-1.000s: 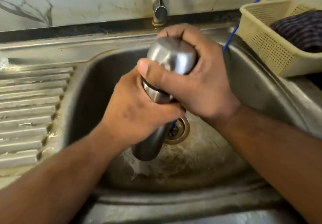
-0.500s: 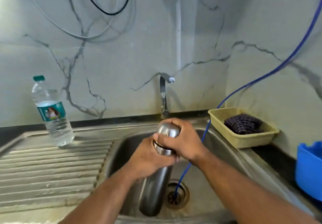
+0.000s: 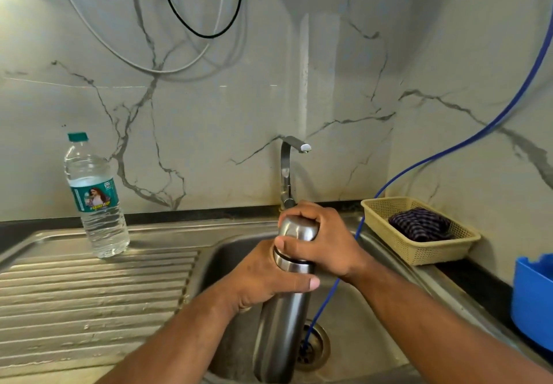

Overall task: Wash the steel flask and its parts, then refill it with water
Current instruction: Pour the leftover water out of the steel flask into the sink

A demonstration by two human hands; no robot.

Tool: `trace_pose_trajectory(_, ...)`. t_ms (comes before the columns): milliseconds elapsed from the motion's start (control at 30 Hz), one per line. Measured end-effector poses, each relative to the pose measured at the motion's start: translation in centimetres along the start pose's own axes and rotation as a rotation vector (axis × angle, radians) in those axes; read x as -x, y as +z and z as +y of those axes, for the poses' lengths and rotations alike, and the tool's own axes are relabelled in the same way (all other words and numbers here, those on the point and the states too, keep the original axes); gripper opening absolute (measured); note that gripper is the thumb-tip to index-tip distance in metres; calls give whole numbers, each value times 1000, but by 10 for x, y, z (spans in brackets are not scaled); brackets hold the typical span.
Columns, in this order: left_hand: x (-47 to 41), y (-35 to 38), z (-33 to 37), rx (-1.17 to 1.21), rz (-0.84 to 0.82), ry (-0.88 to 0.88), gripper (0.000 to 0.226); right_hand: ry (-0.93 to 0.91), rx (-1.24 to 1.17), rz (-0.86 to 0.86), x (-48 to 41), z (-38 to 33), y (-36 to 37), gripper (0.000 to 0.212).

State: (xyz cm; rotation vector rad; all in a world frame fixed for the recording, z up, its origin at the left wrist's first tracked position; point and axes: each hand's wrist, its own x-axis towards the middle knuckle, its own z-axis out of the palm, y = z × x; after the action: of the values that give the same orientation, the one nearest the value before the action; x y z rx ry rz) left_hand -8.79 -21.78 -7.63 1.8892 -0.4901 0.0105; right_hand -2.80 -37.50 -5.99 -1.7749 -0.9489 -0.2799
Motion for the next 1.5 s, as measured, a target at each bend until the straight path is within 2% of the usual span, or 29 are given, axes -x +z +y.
trace_pose_trajectory(100,-4,8,-3,-149,161,-5,45,47,71,-73,-2,-1,-7,38)
trace_pose_trajectory(200,-10,20,-10,-273,309,-46,43,129,376,-26,0,-9,-7,32)
trace_pose_trajectory(300,-14,33,-11,-392,463,-44,42,308,730,1,2,-23,2,61)
trace_pose_trajectory(367,-17,38,-11,-479,482,-1,41,396,738,-1,2,-27,4,74)
trace_pose_trajectory(433,-17,35,-11,-510,445,-7,38,371,732,17,1,-25,3,72)
trace_pose_trajectory(567,-19,27,-14,-447,330,-17,37,299,731,54,2,-20,2,42)
trace_pose_trajectory(700,-19,20,-12,-406,235,-11,31,261,728,80,1,-17,2,38)
trace_pose_trajectory(900,-17,3,-14,-318,127,-52,36,116,772,94,0,-7,9,38)
trace_pose_trajectory(933,-15,-1,-14,-300,87,-59,37,45,741,74,1,-5,10,36)
trace_pose_trajectory(1033,-2,-12,-16,-126,-135,-64,45,-347,592,-106,3,-1,7,23)
trace_pose_trajectory(1100,2,-10,-18,-99,-147,-61,47,-406,525,-225,3,-1,0,22)
trace_pose_trajectory(1233,-6,2,-24,-203,-8,-87,43,-99,517,-326,6,-4,-17,33)
trace_pose_trajectory(1367,-12,13,-31,-385,136,-113,51,211,776,-313,8,-5,-22,69)
trace_pose_trajectory(1433,-13,15,-35,-415,170,-121,56,245,757,-336,7,-4,-23,66)
trace_pose_trajectory(1500,-13,16,-38,-401,168,-111,58,212,631,-376,7,-3,-31,47)
